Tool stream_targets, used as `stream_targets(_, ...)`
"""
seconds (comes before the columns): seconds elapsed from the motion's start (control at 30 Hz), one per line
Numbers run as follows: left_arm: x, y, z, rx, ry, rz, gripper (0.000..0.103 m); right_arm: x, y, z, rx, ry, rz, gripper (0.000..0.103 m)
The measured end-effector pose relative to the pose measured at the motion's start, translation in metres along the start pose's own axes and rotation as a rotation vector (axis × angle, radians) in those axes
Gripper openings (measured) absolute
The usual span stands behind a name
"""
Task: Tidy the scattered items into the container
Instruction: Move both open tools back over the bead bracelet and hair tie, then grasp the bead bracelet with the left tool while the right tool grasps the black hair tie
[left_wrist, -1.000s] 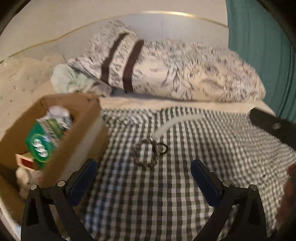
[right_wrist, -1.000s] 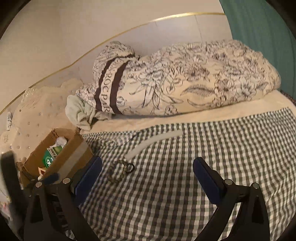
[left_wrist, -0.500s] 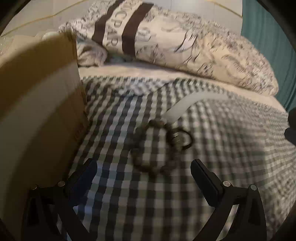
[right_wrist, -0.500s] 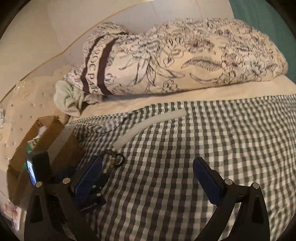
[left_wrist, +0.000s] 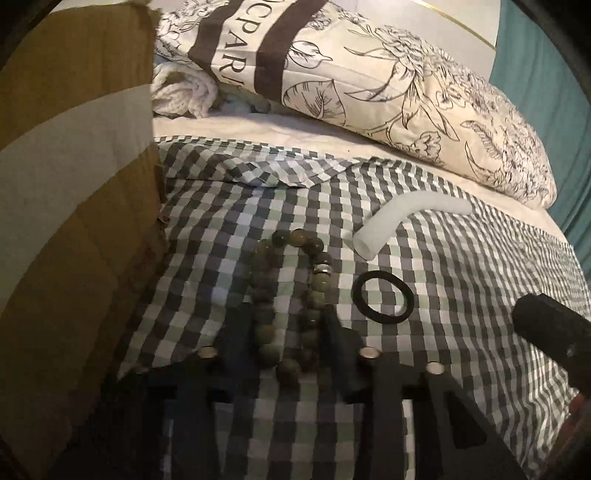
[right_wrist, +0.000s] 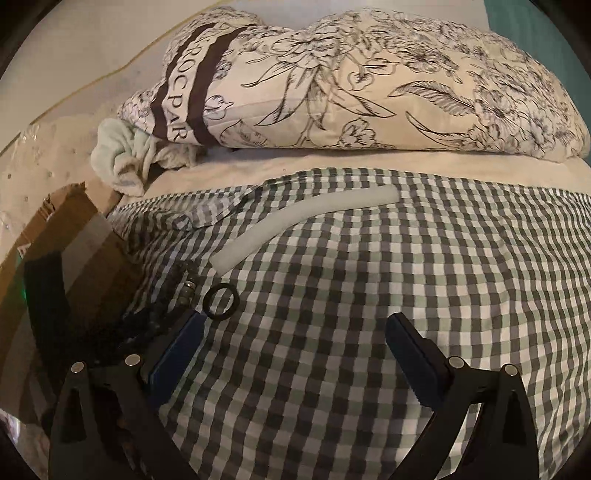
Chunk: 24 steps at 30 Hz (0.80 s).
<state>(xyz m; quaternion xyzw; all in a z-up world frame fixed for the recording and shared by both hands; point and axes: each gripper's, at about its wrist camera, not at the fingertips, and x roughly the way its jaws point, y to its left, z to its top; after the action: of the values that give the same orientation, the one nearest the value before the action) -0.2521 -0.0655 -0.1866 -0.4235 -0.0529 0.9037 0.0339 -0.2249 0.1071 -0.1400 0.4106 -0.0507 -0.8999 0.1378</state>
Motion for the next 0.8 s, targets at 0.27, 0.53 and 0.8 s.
stream_targets(0.27,-0.016,0.018,-0.005,-0.064,-0.006,0.059,0.011,0.035,0.034,0.009,-0.097,0.031,0.051,0.082)
stream_targets(0.53,-0.018,0.02,-0.008,-0.04,0.002,0.08,0.011,0.075,0.056,0.002,-0.154,0.105,-0.008,0.051)
stream_targets(0.8,-0.019,0.02,-0.009,-0.044,0.011,0.068,0.011,0.077,0.05,-0.004,-0.196,0.092,-0.04,0.015)
